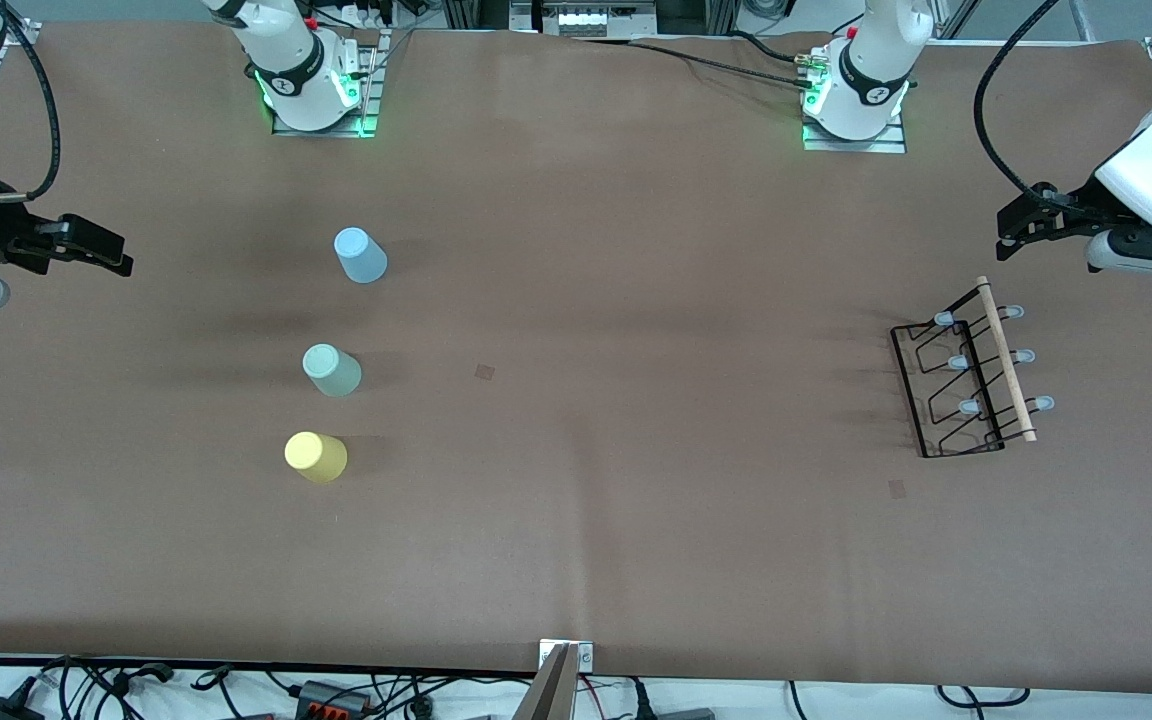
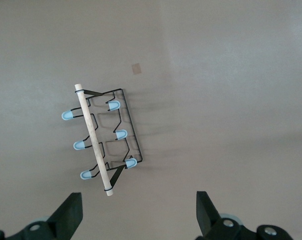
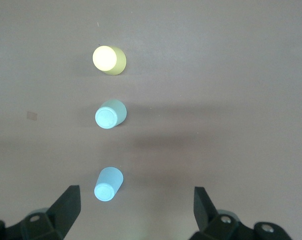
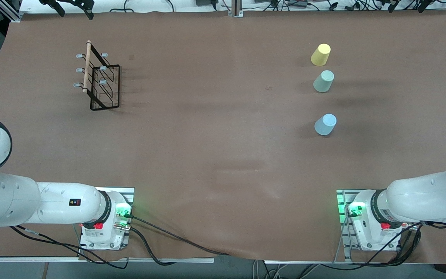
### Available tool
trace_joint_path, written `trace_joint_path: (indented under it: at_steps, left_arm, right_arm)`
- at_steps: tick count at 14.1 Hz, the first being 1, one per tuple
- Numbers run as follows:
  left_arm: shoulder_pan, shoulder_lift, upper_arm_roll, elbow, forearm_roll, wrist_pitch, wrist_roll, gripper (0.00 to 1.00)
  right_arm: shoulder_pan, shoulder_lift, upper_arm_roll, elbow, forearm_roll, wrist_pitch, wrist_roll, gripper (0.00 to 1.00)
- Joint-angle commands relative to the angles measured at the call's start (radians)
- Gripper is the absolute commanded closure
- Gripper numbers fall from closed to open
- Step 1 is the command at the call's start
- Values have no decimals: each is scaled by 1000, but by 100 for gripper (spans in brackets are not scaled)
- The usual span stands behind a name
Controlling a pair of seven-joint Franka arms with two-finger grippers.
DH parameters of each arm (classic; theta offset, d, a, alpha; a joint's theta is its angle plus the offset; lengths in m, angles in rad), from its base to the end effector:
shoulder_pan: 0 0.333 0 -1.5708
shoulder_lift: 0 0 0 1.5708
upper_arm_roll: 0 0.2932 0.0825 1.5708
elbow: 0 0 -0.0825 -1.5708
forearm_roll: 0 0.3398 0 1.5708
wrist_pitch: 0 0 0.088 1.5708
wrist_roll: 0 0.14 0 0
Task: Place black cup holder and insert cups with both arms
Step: 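Reach the right gripper to the teal cup while the left gripper reaches the rack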
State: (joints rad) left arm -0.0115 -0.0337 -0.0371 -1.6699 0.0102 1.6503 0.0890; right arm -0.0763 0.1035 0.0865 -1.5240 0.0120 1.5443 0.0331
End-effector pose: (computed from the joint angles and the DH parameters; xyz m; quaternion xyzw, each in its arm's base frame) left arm 0.5065 -0.0235 0.5502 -0.9976 0.0691 -0.0069 0.0059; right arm 0.5322 0.0051 0.5326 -0.9990 0.0116 0.0416 0.0096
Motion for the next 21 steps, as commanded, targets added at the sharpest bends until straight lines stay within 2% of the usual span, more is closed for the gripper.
trace_joint_path:
  at_steps: [1, 6, 8, 11, 14, 18, 21]
  left_arm:
    - [1, 12, 5, 32, -10, -23, 23, 0]
    - [1, 14, 5, 32, -10, -21, 12, 0]
    - [2, 21, 5, 32, -10, -21, 18, 0]
    - [10, 40, 11, 30, -10, -40, 14, 0]
    - [27, 63, 17, 30, -10, -63, 18, 0]
    - [36, 130, 17, 39, -9, -64, 18, 0]
    - [51, 152, 17, -2, -7, -110, 5, 0]
  right_arm:
    - [-6, -7, -1, -4, 14, -4, -18, 0]
    - [-6, 13, -1, -7, 13, -7, -21, 0]
    - [0, 57, 1, -7, 11, -62, -13, 0]
    - [4, 94, 1, -34, 8, -27, -12, 0]
    - [15, 75, 9, -230, 8, 256, -3, 0]
    - [58, 93, 9, -440, 10, 616, 37, 0]
    - [116, 93, 9, -614, 10, 885, 117, 0]
